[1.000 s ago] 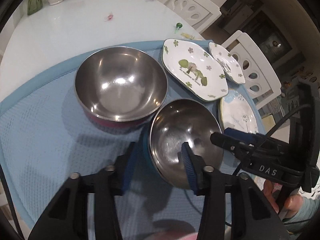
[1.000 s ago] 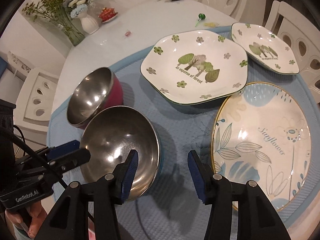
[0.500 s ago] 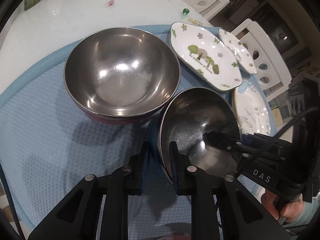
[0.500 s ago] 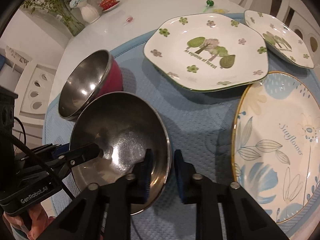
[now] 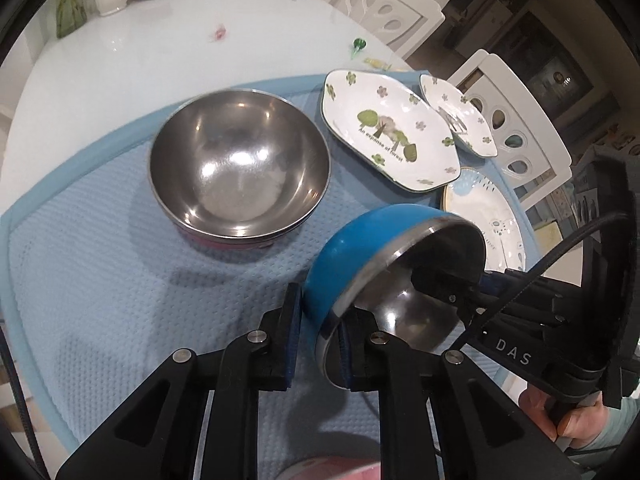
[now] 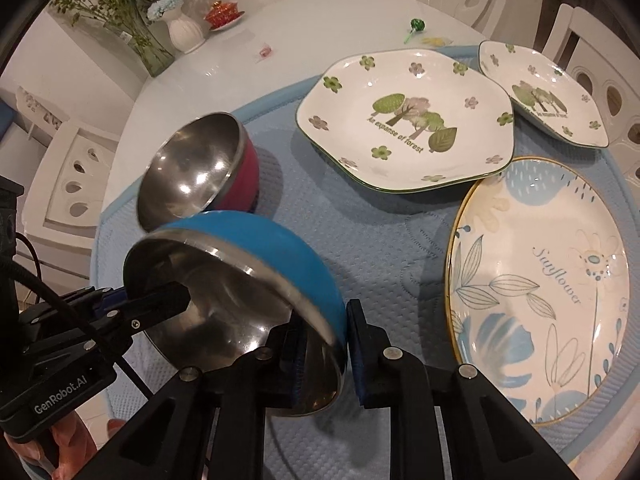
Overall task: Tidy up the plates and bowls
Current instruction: 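Lift the blue steel bowl and lower it into the pink bowl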
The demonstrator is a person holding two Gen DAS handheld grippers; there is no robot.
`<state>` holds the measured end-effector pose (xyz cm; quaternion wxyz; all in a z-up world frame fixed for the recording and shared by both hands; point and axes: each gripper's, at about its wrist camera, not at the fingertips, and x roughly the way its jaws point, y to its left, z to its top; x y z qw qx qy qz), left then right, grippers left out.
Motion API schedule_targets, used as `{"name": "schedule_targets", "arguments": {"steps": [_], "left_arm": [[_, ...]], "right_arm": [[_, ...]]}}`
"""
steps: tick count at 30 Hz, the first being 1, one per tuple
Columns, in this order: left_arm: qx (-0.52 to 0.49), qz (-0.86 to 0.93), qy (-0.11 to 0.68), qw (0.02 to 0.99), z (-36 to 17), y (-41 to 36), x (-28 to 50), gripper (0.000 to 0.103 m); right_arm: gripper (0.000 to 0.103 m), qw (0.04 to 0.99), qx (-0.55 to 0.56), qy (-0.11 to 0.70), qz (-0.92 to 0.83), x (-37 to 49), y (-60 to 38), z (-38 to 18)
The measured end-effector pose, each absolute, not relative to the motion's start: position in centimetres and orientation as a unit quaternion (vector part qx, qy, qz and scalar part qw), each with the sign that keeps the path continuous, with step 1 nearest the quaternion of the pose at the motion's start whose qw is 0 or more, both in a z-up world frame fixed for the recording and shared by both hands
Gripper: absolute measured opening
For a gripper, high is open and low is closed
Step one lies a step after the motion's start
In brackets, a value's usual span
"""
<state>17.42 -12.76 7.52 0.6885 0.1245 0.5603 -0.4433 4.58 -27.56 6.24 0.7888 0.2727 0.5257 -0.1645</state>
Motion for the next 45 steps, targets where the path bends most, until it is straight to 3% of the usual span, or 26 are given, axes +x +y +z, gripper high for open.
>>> {"name": "schedule_targets", "arguments": {"steps": [13, 21, 33, 45], "left_arm": [[0.079, -0.433, 0.532, 0.724, 13.1, -8.4, 14.3, 0.013], [0.063, -0.390, 0.534, 0.748, 15.4, -2.7, 10.9, 0.014], [0.032, -0.331, 0.589, 0.736, 11.0, 3.1, 6.3, 0.014], [0.025, -0.325, 0.598, 0.732, 9.3, 3.2, 6.1, 0.014]], "right_arm": [[0.018, 0.801, 0.277, 0.515, -0.130, 2.0, -24.4, 11.3], [0.018, 0.769, 0.286, 0.570, -0.046, 0.5, -19.9, 12.5], [0.018, 0.698, 0.258, 0.667, 0.022, -1.4, -14.0, 7.9], [0.019, 0.704, 0.232, 0.671, 0.006, -0.3, -13.6, 7.1]]}}
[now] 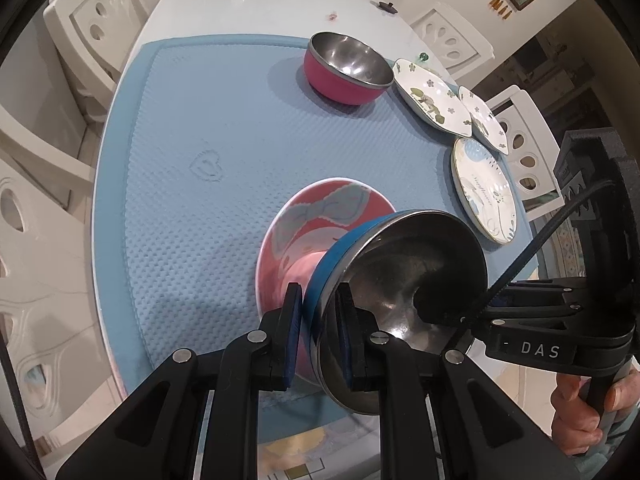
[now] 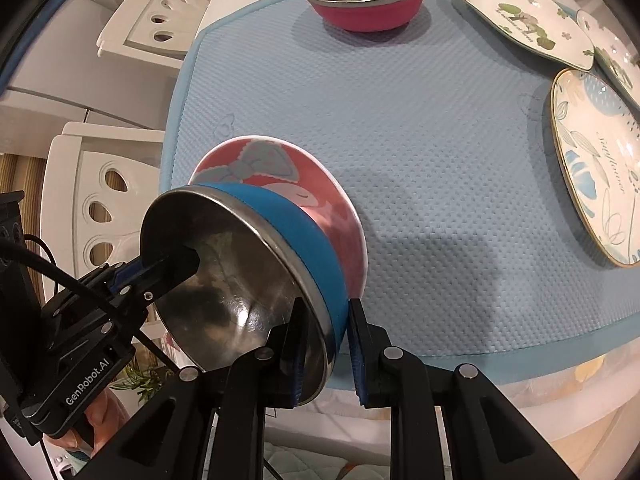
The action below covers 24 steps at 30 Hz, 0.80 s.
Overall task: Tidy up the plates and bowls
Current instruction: 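Lift the blue steel bowl and lower it into the pink bowl, then open both grippers and move them to the magenta steel bowl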
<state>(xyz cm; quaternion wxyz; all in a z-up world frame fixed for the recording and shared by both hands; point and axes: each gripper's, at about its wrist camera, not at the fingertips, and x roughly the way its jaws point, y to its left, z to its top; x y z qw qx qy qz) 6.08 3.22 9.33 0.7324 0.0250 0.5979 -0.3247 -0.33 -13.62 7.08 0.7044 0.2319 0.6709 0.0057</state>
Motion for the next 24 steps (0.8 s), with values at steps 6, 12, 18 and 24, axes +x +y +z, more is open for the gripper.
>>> {"name": "schedule_targets", "arguments": {"steps": [6, 12, 18, 24], "left_arm": [[0.013, -0.317, 0.601, 0.734, 8.9, 3.8, 7.0, 0.015], [-0.003, -0.306, 0.603, 0.737, 8.5, 5.1, 7.9, 0.015], [-0.009, -0.302, 0.599, 0.742, 9.0, 6.3, 8.7, 0.015], [-0.003, -0.314, 0.577, 0.754, 10.7, 5.7, 9.6, 0.015]], "right_arm": [[0.019, 0.706, 0.242, 0.665, 0.009, 0.0, -14.5, 6.9], [0.019, 0.710, 0.246, 0.659, 0.018, 0.1, -15.4, 7.2], [0.019, 0.722, 0.237, 0.650, 0.022, -0.3, -15.9, 8.3], [0.019, 0.731, 0.253, 0.633, 0.031, -0.2, -16.7, 9.6]]}}
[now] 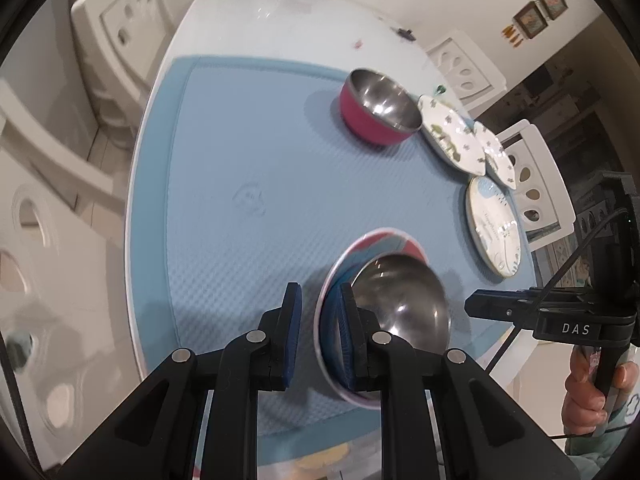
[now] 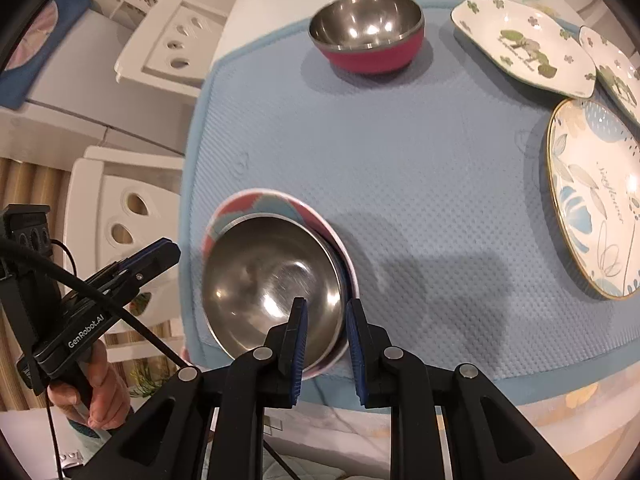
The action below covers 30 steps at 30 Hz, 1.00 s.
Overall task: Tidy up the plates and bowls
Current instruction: 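Open both grippers and move them to the magenta steel bowl, then grasp the rim of the magenta steel bowl with both grippers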
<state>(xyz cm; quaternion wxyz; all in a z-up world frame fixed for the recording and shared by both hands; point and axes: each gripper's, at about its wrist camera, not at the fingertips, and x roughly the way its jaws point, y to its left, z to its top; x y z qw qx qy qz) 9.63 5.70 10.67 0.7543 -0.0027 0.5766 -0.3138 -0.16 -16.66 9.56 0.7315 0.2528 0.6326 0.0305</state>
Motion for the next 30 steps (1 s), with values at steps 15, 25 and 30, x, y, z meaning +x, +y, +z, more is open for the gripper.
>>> {"name": "schedule_targets", "arguments": {"steps": [15, 25, 30], "left_arm": [[-0.016, -0.370, 0.496, 0.785, 16.7, 0.0, 18.3, 0.056], [-0.013, -0.395, 0.532, 0.749, 11.2, -7.5, 26.1, 0.064], [-0.019, -0.403, 0.565, 0.720, 7.3, -10.1, 28.0, 0.057]], "right_arm": [[0.074, 0.789, 0.323, 0.522, -0.003, 3.8, -22.7, 13.7], [0.073, 0.792, 0.325, 0.509, -0.083, 11.1, -27.1, 10.0], [0.073, 0.778, 0.337, 0.522, -0.096, 13.9, -28.2, 7.1]]}}
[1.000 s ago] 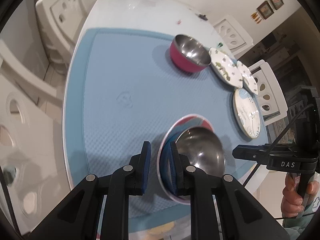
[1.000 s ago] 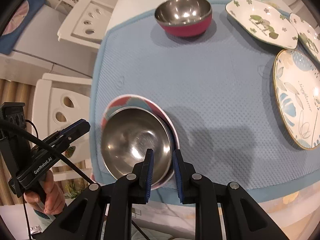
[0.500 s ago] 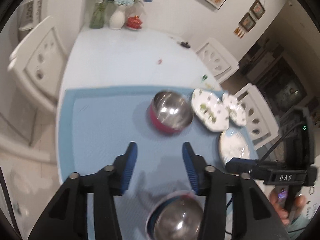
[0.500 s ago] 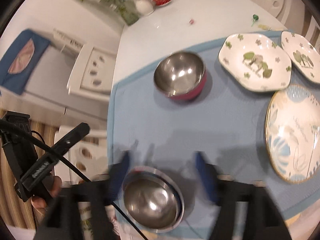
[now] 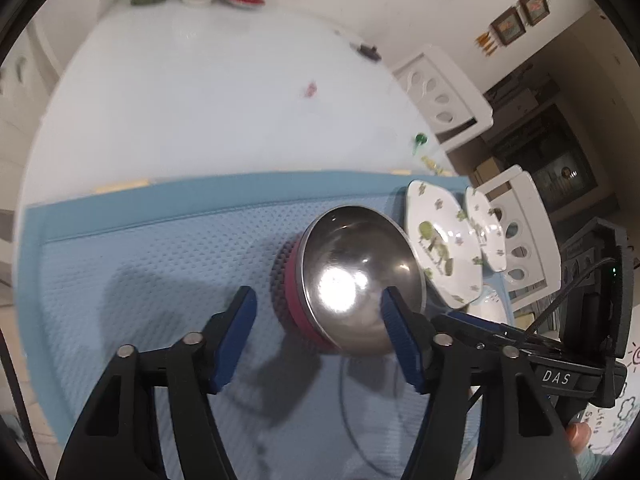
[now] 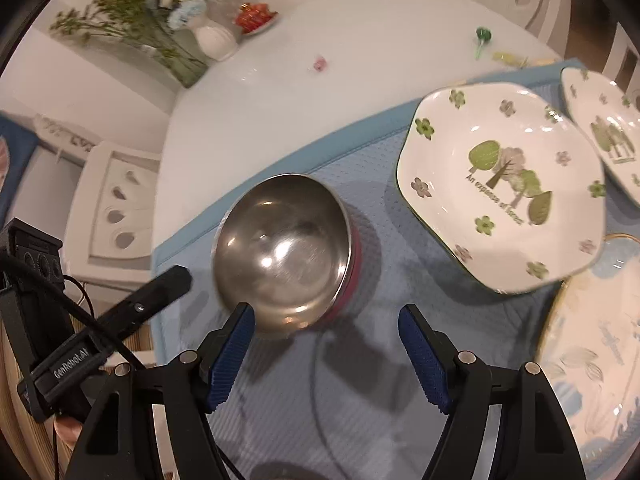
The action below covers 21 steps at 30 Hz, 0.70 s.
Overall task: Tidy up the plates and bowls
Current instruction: 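Grasp the rim of the magenta steel bowl with both grippers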
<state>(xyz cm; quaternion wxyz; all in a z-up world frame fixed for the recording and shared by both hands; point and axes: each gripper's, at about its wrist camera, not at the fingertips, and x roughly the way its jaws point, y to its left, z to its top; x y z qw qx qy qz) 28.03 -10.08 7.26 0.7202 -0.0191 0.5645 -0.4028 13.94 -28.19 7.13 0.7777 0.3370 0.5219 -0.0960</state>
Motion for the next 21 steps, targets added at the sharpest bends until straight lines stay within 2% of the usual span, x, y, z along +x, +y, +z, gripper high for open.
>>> {"name": "schedule_targets", "arguments": {"steps": [5, 8, 10, 12, 14, 18, 21], "left_arm": [[-0.011, -0.412, 0.582, 0.701, 4.7, -11.6, 28.8, 0.051], [-0.012, -0.416, 0.587, 0.694, 3.8, -11.9, 29.2, 0.043], [-0.011, -0.416, 0.592, 0.690, 3.1, -12.1, 29.5, 0.037], [-0.012, -0.416, 0.598, 0.685, 2.5, -12.3, 29.7, 0.026], [-0.013, -0.417, 0.600, 0.683, 2.2, -12.4, 29.8, 0.022], [-0.006, -0.420, 0.593, 0.687, 2.1, -12.5, 29.6, 0.021], [-0.004, -0.419, 0.593, 0.688, 2.1, -12.9, 29.6, 0.020]], "right_arm": [[0.067, 0.766, 0.341, 0.535, -0.100, 15.5, -28.6, 4.8], [0.062, 0.762, 0.343, 0.540, -0.099, 16.3, -28.6, 3.7], [0.055, 0.759, 0.342, 0.545, -0.099, 16.8, -28.6, 3.1], [0.048, 0.757, 0.343, 0.548, -0.098, 17.2, -28.5, 2.5], [0.044, 0.758, 0.340, 0.549, -0.097, 17.5, -28.4, 2.2], [0.040, 0.761, 0.329, 0.550, -0.098, 17.7, -27.9, 2.0], [0.030, 0.760, 0.325, 0.554, -0.101, 17.8, -27.5, 1.8]]}}
